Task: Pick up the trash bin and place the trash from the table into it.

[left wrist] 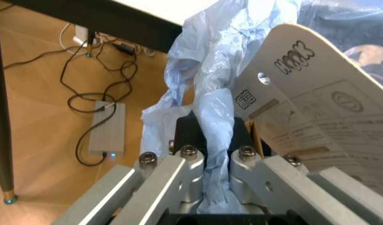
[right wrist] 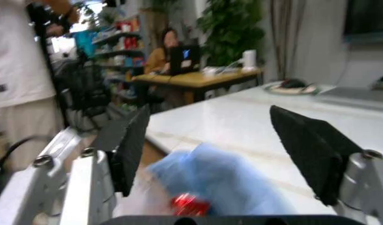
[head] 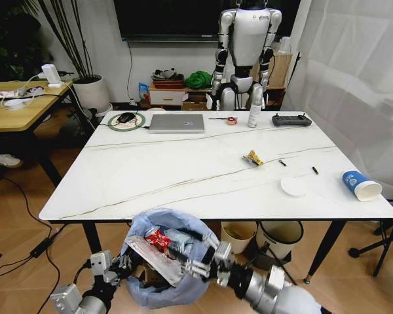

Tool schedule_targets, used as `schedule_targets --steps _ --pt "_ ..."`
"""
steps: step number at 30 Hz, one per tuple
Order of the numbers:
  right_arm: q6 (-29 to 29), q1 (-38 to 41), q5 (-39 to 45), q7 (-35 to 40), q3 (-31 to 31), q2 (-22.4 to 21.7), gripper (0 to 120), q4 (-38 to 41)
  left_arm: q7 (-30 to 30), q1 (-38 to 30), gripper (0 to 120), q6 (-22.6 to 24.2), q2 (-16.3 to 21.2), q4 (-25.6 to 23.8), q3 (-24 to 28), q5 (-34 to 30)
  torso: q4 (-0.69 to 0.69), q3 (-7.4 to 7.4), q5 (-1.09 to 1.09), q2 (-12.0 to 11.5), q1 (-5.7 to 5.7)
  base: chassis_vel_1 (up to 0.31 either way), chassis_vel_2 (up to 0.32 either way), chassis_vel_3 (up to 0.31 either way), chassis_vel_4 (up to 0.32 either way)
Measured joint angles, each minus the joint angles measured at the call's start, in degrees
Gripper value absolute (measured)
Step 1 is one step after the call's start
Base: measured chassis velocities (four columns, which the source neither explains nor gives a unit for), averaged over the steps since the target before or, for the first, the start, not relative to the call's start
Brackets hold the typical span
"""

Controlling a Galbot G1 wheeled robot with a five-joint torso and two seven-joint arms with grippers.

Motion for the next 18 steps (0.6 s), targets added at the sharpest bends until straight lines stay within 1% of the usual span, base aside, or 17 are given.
schedule_targets --steps 1,2,3,4,6,7,8,9,12,14,15,16,17,18 --pt "-1.34 0.66 0.87 1.42 1.83 0.53 81 0.35 -0.01 -0.01 0 0.0 0.01 0.05 0.06 0.0 0.0 0.0 0.01 0.0 0.0 0.0 0.0 0.0 0.0" --pt "-1.34 0.66 0.87 1.42 1.83 0.53 81 0.35 -0.01 -0.01 0 0.0 0.01 0.05 0.06 0.0 0.0 0.0 0.01 0.0 0.0 0.0 0.0 0.0 0.0" --pt "-2.66 1.18 1.54 2.74 3.31 0.94 84 0.54 -0.01 -0.02 0 0.0 0.0 0.07 0.11 0.0 0.01 0.0 0.01 0.0 0.0 0.0 0.0 0.0 0.0" --pt "-4.53 1.78 2.28 4.67 5.38 1.45 89 0.6 -0.01 -0.02 0 0.0 -0.03 0.07 0.16 -0.01 0.01 0.0 0.01 0.0 0.0 0.0 0.0 0.0 0.0" --pt "-8.27 2.81 3.1 8.77 9.18 2.4 95 0.13 0.01 0.05 0 -0.02 -0.12 0.09 0.23 -0.01 0.01 0.0 0.01 0.0 0.0 0.0 0.0 0.0 0.0" --pt "-11.12 3.4 3.77 11.28 11.94 2.74 98 -0.64 0.05 0.15 0 -0.07 -0.15 0.15 0.27 -0.01 0.0 0.0 0.01 0.0 0.0 0.0 0.0 0.0 0.0" --pt "-12.46 3.72 4.06 12.22 13.35 2.82 99 -1.15 0.08 0.2 0 -0.08 -0.15 0.17 0.28 -0.01 0.0 0.0 0.01 0.0 0.0 0.0 0.0 0.0 0.0" --pt "-12.46 3.72 4.06 12.22 13.35 2.82 99 -1.15 0.08 0.2 0 -0.08 -0.15 0.17 0.28 -0.01 0.0 0.0 0.01 0.0 0.0 0.0 0.0 0.0 0.0" --pt "-13.88 5.11 4.31 14.21 16.48 2.74 100 -4.35 0.16 0.27 0 -0.15 -0.13 0.18 0.29 0.01 -0.01 0.0 0.01 0.0 0.0 0.0 0.0 0.0 0.0" --pt "-15.22 6.78 4.64 14.98 18.61 2.09 100 -7.8 0.22 0.22 0 -0.18 -0.05 0.18 0.3 0.01 -0.01 0.0 0.02 0.0 0.0 0.0 0.0 0.0 0.0" --pt "-16.83 7.49 4.72 15.06 19.2 1.85 100 -9.09 0.23 0.19 0 -0.19 -0.02 0.18 0.3 0.01 0.0 0.0 0.0 0.0 0.0 0.0 0.0 0.0 0.0" --pt "-21.83 8.78 5.07 15.11 20.11 1.67 100 -10.99 0.25 0.14 0 -0.2 0.02 0.19 0.3 0.01 -0.01 0.0 0.01 0.0 0.01 0.0 0.0 0.0 0.0" --pt "-21.83 8.78 5.07 15.11 20.11 1.67 100 -10.99 0.25 0.14 0 -0.2 0.02 0.19 0.3 0.01 -0.01 0.0 0.01 0.0 0.01 0.0 0.0 0.0 0.0" --pt "-25.4 9.57 5.1 14.86 20.65 1.68 100 -12.26 0.27 0.13 0 -0.23 0.02 0.21 0.29 0.01 0.0 0.0 0.02 0.0 0.01 0.0 0.0 0.0 0.0"
